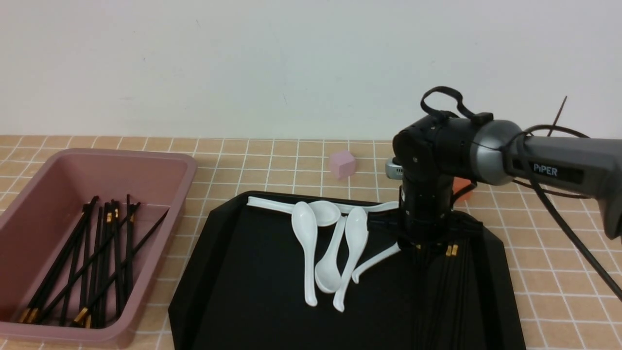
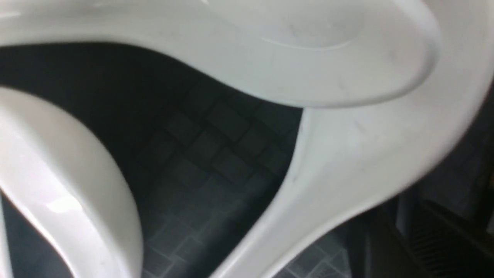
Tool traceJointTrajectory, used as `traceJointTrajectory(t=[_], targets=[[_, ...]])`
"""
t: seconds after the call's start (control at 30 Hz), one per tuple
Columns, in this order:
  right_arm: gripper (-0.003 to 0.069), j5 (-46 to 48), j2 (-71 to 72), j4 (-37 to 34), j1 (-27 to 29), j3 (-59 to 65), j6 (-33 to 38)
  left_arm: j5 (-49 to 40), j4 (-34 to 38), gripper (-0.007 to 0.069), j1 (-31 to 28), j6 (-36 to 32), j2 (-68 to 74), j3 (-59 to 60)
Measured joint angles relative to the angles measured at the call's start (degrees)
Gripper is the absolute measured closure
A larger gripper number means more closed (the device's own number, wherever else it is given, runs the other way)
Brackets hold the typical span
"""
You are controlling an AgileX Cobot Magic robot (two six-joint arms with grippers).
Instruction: On brown tablecloth take chopsticks from black tray and put them in box.
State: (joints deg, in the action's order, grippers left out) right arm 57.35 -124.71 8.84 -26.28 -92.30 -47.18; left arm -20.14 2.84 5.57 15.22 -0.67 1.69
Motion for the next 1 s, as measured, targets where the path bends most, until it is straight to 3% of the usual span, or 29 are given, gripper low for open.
traceJointTrajectory(t=[0.3, 0.83, 1.0], targets=[[0.0521, 0.86, 0.36, 3.00, -2.70, 0.34, 0.00, 0.00, 0.00, 0.0386, 0.00, 0.00, 0.00, 0.00], [0.0521, 3.85, 10.76, 0.49, -3.03, -2.86, 2.03, 0.00, 0.00, 0.0386, 0.00, 0.00, 0.00, 0.00], [0.0521, 2.46, 15.69, -3.43, -3.03, -7.06, 3.08, 0.00, 0.00, 0.0386, 0.00, 0.00, 0.00, 0.00]])
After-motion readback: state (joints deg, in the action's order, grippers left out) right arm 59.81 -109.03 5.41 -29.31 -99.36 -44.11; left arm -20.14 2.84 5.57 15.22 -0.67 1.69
